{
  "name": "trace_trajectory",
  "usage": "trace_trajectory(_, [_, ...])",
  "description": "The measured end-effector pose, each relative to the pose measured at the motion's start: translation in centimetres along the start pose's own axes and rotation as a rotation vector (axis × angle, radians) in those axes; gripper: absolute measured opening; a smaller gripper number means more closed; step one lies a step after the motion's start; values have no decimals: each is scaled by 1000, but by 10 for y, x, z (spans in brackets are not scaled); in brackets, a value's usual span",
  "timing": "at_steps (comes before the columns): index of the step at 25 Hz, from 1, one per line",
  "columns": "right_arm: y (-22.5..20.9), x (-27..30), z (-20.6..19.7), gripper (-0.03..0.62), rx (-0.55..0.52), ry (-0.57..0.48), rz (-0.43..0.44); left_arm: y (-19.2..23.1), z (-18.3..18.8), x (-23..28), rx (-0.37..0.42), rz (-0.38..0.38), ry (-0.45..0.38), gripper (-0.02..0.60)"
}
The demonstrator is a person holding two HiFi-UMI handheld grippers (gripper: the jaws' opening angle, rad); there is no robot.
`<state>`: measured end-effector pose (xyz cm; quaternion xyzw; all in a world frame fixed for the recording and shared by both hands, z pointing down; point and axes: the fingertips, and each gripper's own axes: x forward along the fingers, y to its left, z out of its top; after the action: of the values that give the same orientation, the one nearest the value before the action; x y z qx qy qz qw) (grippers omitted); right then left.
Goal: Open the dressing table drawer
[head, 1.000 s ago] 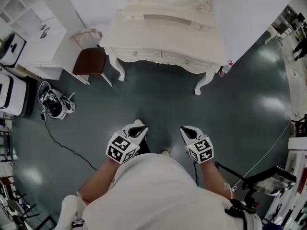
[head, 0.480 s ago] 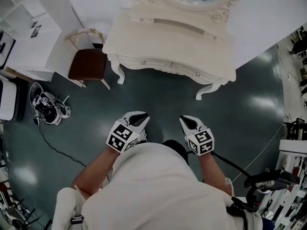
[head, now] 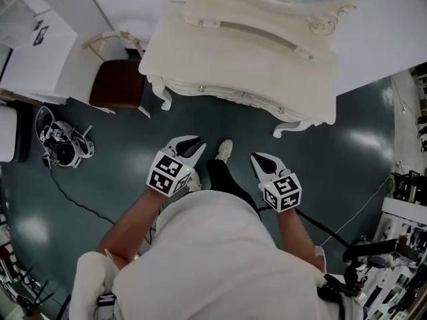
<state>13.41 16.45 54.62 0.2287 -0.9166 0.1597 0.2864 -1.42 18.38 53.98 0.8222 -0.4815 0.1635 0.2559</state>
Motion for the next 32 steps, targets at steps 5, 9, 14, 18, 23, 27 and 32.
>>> trace_trajectory(5, [-65, 28, 36, 0, -1, -25, 37, 52, 42, 46, -38, 99, 27, 72])
trace_trajectory(9, [-125, 42, 68, 0, -24, -51, 26, 94, 83, 82, -43, 181, 22, 72])
trace_trajectory(14, [-193, 48, 91, 0, -6, -72, 10, 158, 125, 135, -70, 285, 23, 83])
trace_trajectory(18, [-231, 49, 88, 0, 43, -66, -31, 212, 144, 170, -86, 344, 51, 89])
trace_trajectory(23, [-249, 60, 93, 0, 99, -29, -114, 287, 167, 200, -107, 363, 61, 94])
trace_trajectory(27, [-254, 70, 106, 0, 135, -21, -201, 340, 179, 227, -123, 367, 77, 102])
trace_trajectory(32, [-238, 83, 119, 0, 214, 2, -280, 388, 190, 263, -114, 346, 113, 129])
